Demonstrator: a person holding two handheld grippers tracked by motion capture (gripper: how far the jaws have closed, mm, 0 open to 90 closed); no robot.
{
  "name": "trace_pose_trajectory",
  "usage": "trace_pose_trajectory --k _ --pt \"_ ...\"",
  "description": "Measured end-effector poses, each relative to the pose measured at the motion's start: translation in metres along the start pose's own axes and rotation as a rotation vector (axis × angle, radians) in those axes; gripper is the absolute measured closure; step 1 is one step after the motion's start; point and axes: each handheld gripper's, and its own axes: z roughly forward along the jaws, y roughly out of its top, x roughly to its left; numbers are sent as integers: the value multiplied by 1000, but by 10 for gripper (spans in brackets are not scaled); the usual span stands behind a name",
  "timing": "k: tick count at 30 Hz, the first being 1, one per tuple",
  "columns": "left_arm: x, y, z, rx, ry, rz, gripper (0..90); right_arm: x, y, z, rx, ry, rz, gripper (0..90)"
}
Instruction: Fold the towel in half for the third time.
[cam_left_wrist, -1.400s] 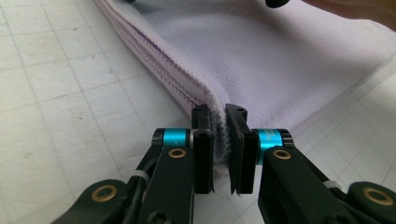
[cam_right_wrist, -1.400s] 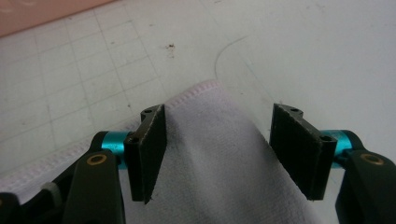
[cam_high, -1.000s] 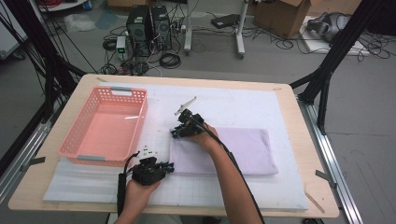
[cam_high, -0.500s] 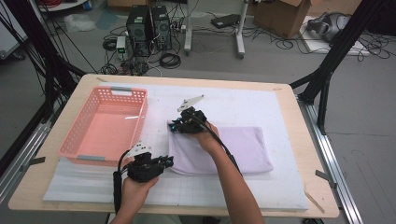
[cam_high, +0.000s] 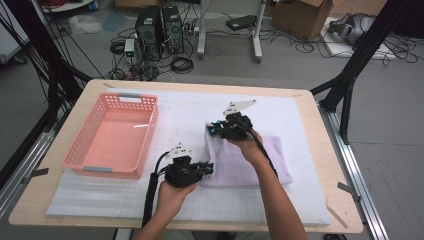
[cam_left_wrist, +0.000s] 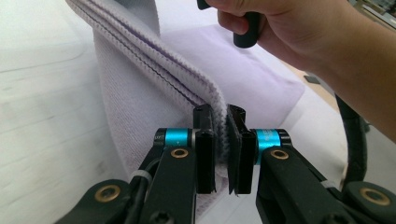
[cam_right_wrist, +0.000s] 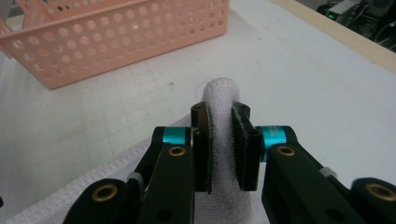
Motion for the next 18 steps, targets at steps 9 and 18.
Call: trace_pose_trajectory --k 9,18 --pt "-19 16 41 40 -50 16 828 -21 -23 -36 -6 -76 35 797" --pt "-35 23 75 73 -70 39 827 -40 -46 -61 18 -134 56 792"
